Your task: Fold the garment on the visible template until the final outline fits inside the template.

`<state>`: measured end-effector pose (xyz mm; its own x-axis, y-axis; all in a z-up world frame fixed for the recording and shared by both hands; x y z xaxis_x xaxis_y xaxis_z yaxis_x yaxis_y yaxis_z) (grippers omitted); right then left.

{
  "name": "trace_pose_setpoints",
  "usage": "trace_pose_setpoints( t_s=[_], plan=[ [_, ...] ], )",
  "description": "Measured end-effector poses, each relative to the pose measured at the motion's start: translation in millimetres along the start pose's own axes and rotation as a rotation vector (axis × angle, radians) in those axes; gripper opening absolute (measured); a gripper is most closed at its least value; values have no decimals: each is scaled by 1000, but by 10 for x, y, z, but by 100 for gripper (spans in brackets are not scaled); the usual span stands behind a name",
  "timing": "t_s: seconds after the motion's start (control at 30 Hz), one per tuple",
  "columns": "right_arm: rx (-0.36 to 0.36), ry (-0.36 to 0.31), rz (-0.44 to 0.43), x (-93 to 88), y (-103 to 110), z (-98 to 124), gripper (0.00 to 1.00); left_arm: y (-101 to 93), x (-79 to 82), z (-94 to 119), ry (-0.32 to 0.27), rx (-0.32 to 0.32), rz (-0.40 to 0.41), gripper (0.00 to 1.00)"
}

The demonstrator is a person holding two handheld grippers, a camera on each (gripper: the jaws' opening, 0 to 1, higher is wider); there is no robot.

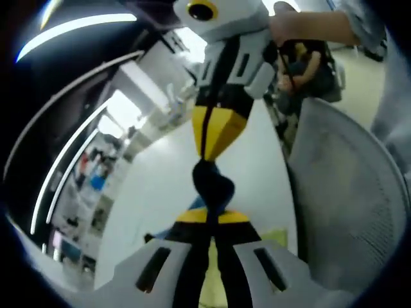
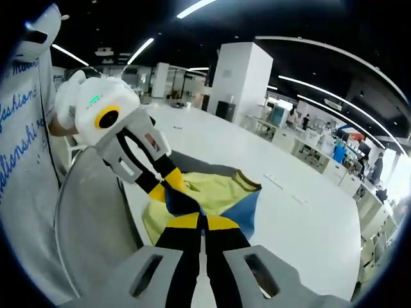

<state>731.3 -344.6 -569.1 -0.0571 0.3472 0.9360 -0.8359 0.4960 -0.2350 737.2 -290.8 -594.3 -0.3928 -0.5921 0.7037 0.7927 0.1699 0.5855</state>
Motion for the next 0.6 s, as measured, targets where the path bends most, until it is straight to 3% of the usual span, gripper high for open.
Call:
trace_pose_setpoints(
  t_s=[0.2,0.43,0.6],
  plan=[
    [4,18,8,14,82,19,12,90,26,-6,-11,17,2,0],
    [-19,56,93,43,273,-104,27,203,142,-29,-13,27,-22,0],
    [-111,68,104,31,347,-229,35,264,198,-50,-10,44,-37,0]
  ],
)
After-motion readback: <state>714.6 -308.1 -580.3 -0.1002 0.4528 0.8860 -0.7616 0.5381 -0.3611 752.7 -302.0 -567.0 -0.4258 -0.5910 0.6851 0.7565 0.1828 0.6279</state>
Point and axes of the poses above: the point that each gripper's makers call its tool centre point, and the gripper's own axes: z roughly backward along the fingers, y roughly to its left, x roughly out of its top, the point moved 2 cm from there along z, roughly backward along the fingers, and after that the axes turned 10 degrees about -y, right-handed, at the moved point
